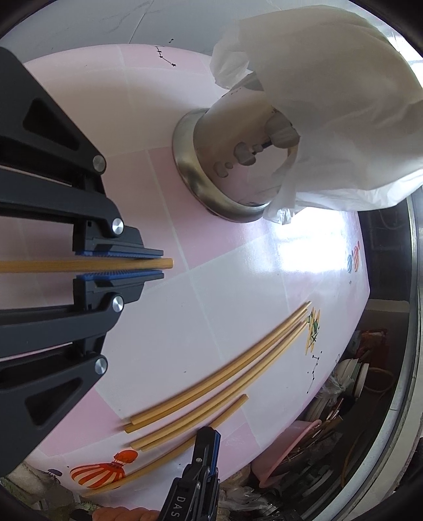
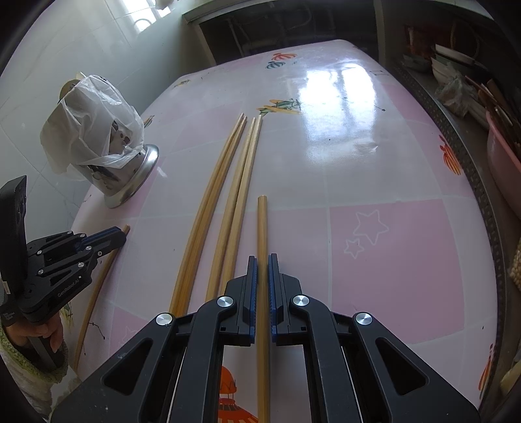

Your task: Organize utensils

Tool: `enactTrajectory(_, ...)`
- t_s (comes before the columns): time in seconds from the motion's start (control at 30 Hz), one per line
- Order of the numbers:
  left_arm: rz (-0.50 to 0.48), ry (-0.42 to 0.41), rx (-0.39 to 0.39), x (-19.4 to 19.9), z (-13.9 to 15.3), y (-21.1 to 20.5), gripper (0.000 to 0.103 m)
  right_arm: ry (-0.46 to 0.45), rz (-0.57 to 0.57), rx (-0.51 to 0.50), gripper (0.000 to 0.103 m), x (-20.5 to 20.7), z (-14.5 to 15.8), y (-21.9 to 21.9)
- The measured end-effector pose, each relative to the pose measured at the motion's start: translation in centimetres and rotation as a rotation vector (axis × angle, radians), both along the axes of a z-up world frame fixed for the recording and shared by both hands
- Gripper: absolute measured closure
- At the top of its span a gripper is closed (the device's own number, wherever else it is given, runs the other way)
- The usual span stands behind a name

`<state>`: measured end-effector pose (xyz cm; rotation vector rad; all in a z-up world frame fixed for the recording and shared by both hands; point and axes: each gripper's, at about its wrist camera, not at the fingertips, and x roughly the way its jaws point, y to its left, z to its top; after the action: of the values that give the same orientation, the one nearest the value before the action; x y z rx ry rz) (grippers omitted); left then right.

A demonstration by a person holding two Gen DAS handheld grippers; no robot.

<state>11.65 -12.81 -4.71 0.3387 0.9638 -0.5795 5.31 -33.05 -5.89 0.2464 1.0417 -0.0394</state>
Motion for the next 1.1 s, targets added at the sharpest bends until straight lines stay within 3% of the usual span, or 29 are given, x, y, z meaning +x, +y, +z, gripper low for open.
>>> enactTrajectory(0.8,0.008,0.013,-0.055,-0.1,0.1,1.2,0.097,0.051,0.093,-0.213,0.096,2.8,-0.2,2.9)
enactTrajectory(1.1,0.011,0.012,-0.070,0.0,0.1,1.4,0.097,-0.003,0.029,-0.110,0.099,1.9,1.3,1.5)
